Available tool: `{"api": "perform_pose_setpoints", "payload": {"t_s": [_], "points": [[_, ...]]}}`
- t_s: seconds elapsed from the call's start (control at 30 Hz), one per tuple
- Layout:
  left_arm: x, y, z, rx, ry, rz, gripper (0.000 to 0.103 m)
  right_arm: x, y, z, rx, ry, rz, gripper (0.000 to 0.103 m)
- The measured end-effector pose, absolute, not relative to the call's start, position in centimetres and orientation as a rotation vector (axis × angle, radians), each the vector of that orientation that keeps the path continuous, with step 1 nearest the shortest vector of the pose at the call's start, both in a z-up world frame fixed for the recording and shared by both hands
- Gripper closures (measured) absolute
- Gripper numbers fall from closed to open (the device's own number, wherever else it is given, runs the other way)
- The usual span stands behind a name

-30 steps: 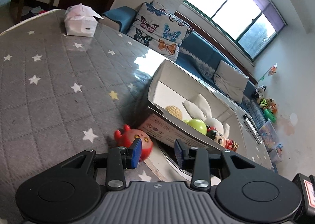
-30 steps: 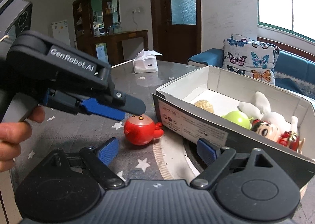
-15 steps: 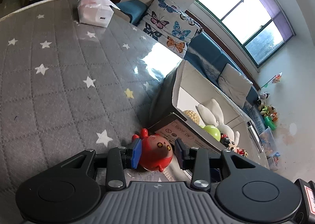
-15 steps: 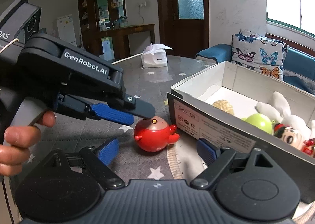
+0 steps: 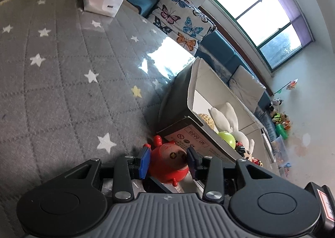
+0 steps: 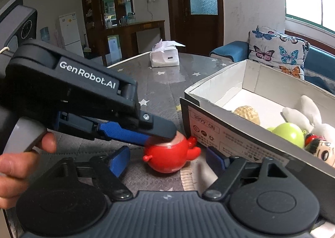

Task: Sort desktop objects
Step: 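Close the right tool on the red tumbler toy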

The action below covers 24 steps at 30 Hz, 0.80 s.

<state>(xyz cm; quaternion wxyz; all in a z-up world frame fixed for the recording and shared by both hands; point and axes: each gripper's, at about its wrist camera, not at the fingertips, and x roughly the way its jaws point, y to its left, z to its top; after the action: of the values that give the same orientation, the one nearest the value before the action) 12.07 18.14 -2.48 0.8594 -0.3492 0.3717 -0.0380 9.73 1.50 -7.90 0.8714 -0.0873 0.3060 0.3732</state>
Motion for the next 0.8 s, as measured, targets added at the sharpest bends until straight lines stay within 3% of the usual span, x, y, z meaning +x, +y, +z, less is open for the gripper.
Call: {"api": "perform_pose_setpoints", "payload": {"t_s": [0.33,0.8], "points": [[12.4,18.0,-2.8,-0.747,0.782,-0.084,0.059,10.6,1.5,-8.6,-0.177,0.653,0.767,0.037],[12.3,18.7,-3.5,-0.828,0.805,-0.086,0.057,10.4,1.3,-9.6,-0.193,0.654,0.775,0.04]]}}
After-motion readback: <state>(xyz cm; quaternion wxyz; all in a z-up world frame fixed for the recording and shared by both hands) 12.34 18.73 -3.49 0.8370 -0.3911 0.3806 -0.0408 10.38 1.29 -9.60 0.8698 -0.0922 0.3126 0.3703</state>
